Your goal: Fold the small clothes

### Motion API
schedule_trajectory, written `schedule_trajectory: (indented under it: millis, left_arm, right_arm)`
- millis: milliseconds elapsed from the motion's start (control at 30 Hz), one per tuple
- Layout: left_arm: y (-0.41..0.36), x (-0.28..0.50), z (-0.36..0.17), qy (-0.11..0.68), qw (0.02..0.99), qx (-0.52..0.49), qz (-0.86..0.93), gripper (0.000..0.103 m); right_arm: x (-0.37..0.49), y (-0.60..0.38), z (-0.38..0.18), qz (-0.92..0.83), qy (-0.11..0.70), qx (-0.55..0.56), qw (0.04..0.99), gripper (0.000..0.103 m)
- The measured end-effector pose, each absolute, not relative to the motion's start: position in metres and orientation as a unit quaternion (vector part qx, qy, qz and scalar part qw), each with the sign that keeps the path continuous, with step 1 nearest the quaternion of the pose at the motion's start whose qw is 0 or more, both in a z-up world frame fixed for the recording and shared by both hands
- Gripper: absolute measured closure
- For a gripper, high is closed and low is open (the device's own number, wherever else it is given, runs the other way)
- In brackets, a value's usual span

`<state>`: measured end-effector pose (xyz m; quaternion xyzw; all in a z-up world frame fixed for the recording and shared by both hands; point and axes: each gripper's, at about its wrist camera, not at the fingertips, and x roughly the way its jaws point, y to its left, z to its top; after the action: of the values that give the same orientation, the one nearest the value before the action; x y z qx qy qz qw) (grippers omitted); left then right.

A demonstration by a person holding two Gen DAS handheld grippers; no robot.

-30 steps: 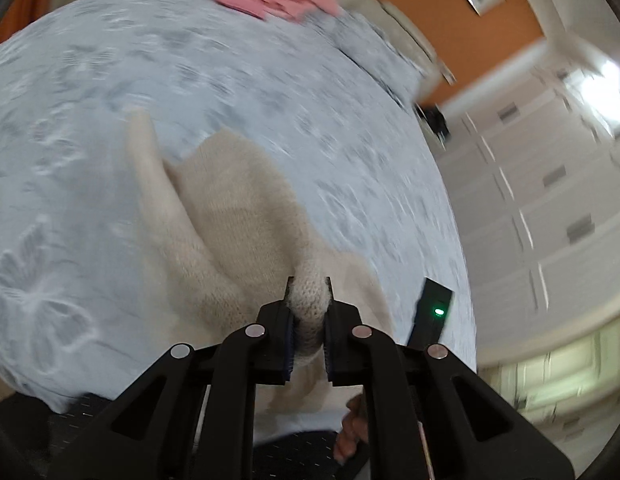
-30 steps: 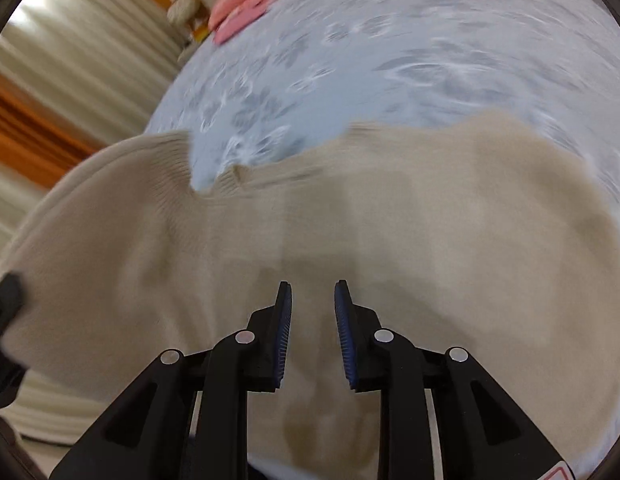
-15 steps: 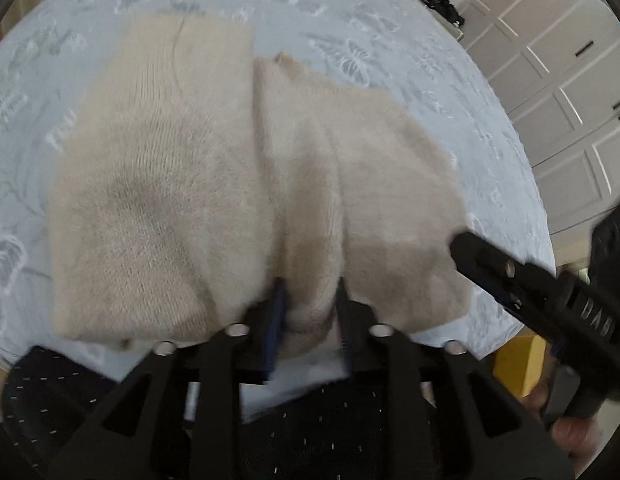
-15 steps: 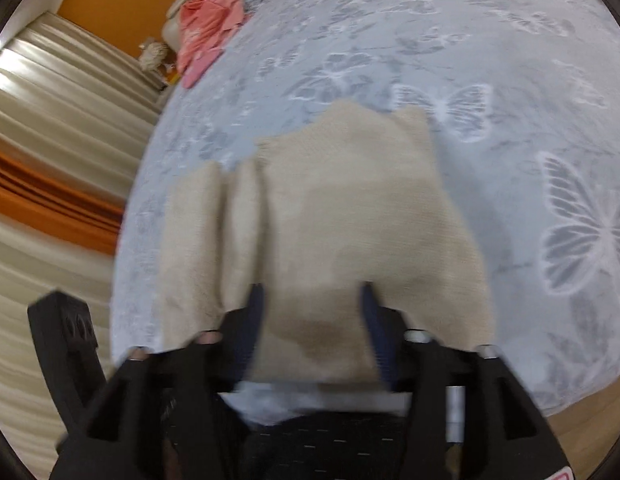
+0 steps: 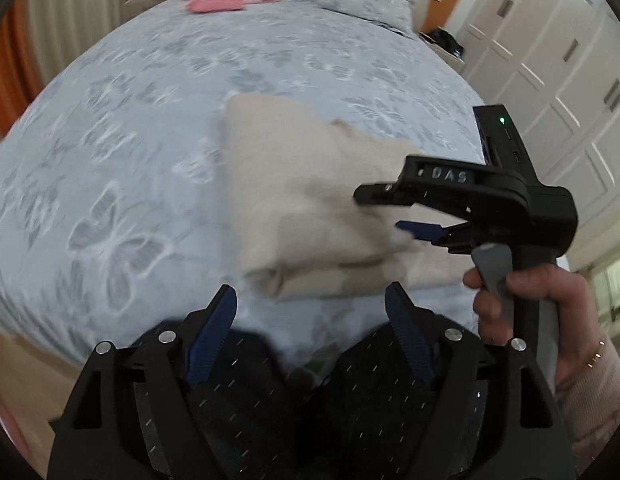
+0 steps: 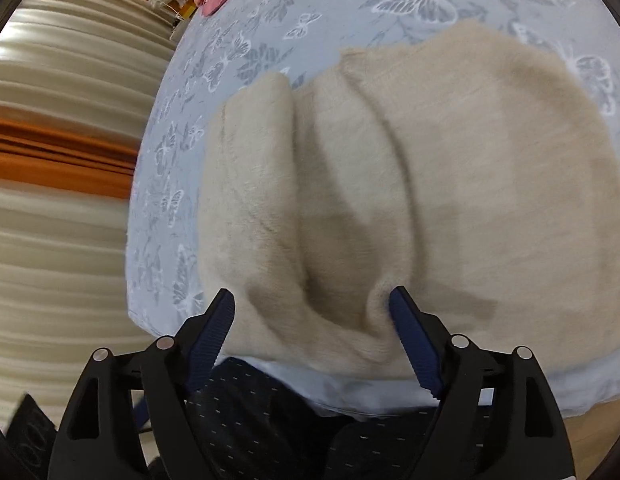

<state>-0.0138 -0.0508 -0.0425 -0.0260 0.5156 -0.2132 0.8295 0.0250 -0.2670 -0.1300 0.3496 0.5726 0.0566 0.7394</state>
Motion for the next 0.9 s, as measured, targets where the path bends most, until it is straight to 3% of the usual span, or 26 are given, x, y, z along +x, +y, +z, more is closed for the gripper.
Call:
schedule_trajectory:
  millis: [233,333,400,633,833,900]
  left_arm:
    - [-0.017,-0.026,-0.040,0.514,0.837,-0.035,-0.185,0.029]
    - [-0.009,-0.029,-0.035,0.507,0.842,-0.041,-0.180,0.029]
    - [-0.006,-0.031,-0.033,0.503,0.844,-0.043,-0.178,0.029]
    - [-0.006,-0.035,-0.032,0.499,0.847,-0.035,-0.178,0.028]
    - [-0.007,-0.036,-0.035,0.507,0.844,-0.030,-0.171,0.028]
    - [-0.007,-0.036,-0.035,0.508,0.844,-0.028,-0.170,0.028]
  right_arm:
    - [0.047,-0.234,-0.137,0.041,0.602,0.288,0.744,0.022]
    - [0.048,-0.228,-0.138,0.033,0.602,0.273,0.750,0.043]
    - [0.046,-0.229,-0.139,0.034,0.598,0.280,0.750,0.077]
    - [0.043,-0.228,-0.125,0.044,0.576,0.290,0.763,0.085]
    - [0.038,-0.232,-0.039,0.086,0.484,0.277,0.825,0.089]
    - [0.025,-0.245,-0.004,0.087,0.445,0.264,0.851,0.103]
